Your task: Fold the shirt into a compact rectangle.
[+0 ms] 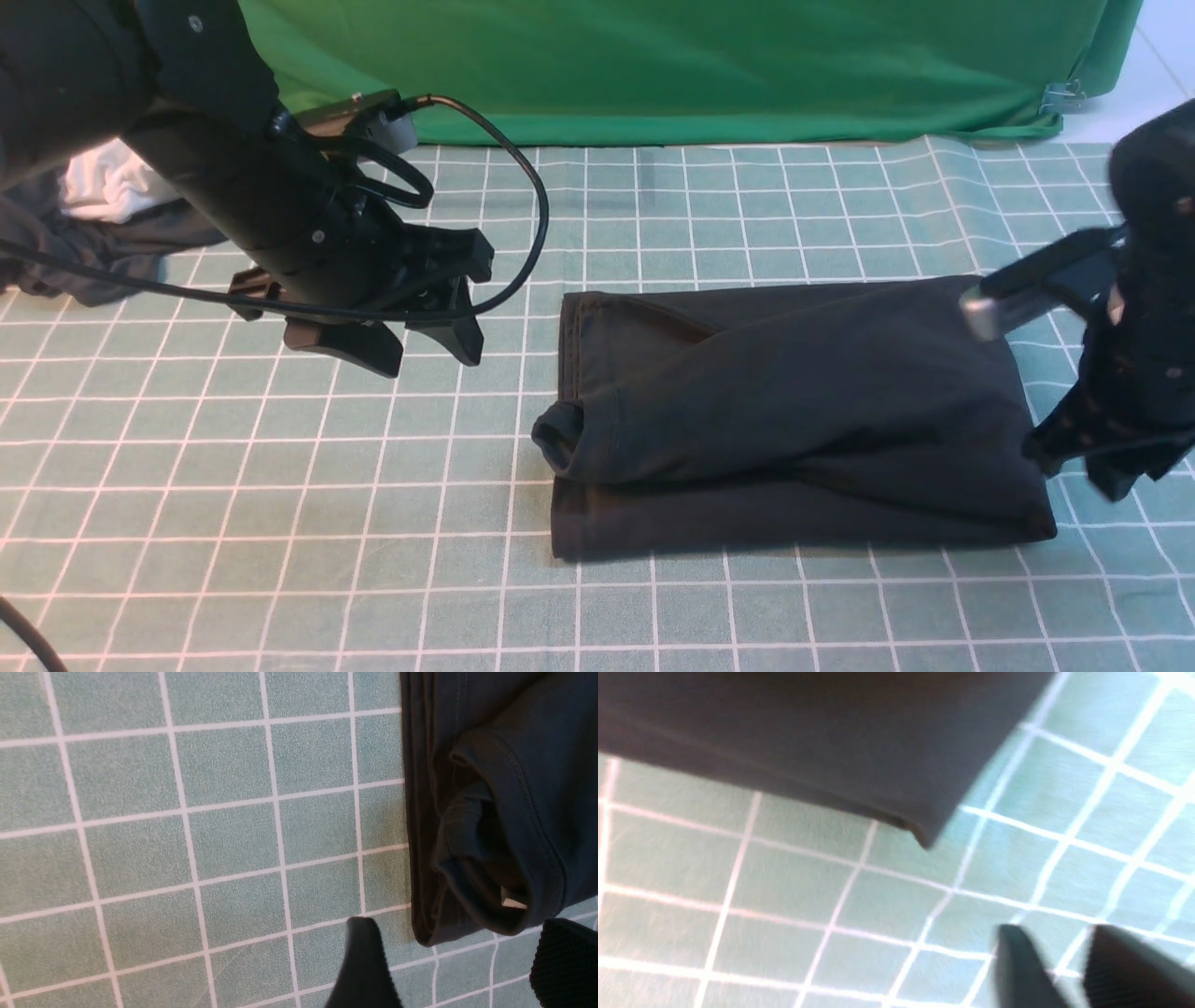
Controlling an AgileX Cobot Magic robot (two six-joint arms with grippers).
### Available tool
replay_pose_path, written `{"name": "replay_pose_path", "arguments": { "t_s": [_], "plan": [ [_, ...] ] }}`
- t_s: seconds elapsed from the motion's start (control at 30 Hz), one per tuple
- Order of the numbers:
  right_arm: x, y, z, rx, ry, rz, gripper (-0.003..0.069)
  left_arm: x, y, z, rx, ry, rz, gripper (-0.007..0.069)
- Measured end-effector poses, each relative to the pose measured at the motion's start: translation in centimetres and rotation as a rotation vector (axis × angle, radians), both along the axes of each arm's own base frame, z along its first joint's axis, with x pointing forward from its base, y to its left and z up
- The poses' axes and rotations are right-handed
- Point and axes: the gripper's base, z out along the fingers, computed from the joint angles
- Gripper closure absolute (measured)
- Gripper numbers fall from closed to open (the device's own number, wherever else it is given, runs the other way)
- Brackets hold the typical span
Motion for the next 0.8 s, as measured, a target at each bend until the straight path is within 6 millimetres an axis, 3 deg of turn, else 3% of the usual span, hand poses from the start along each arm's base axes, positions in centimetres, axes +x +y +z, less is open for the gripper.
{"name": "replay_pose_path", "arguments": {
  "t_s": [0.07, 0.13, 0.2, 0.27, 0.33, 0.4, 0.47, 0.5, 0.63, 0.7, 0.8],
  "plan": [
    [-1.0, -0.3, 2.2, 0.023, -0.069, 0.000, 0.0599, 0.0, 0.0, 0.0, 0.000, 0.000, 0.000, 0.0191],
    [-2.1, -0.7, 4.1, 0.046, -0.138, 0.000, 0.0623, 0.0, 0.0, 0.0, 0.000, -0.001, 0.000, 0.0191],
    [-4.9, -1.6, 8.2, 0.096, -0.289, 0.000, 0.0638, 0.1, 0.0, 0.0, -0.001, -0.012, 0.004, 0.0195],
    [-6.7, -2.2, 10.3, 0.123, -0.376, 0.005, 0.0641, 0.2, 0.0, 0.0, -0.002, -0.021, 0.007, 0.0207],
    [-10.2, -3.4, 13.5, 0.171, -0.542, 0.021, 0.0644, 0.2, 0.0, 0.0, -0.001, -0.025, 0.007, 0.0230],
    [-12.1, -4.0, 14.9, 0.199, -0.637, 0.028, 0.0645, 0.2, 0.0, 0.1, -0.001, -0.025, 0.007, 0.0251],
    [-16.1, -5.3, 17.0, 0.261, -0.846, 0.040, 0.0645, 0.3, 0.0, 0.1, 0.001, -0.035, 0.004, 0.0312],
    [-16.4, -5.4, 17.1, 0.266, -0.862, 0.041, 0.0646, 0.3, 0.0, 0.1, 0.001, -0.037, 0.005, 0.0323],
    [-22.8, -7.4, 17.3, 0.360, -1.181, 0.074, 0.0645, 0.6, 0.0, 0.1, -0.001, -0.066, 0.009, 0.0465],
    [-23.8, -7.6, 16.5, 0.378, -1.247, 0.089, 0.0645, 0.7, 0.0, 0.2, 0.000, -0.077, 0.005, 0.0501],
    [-24.0, -7.4, 13.3, 0.425, -1.389, 0.135, 0.0647, 0.8, 0.0, 0.2, 0.000, -0.093, -0.001, 0.0582]
  ]
}}
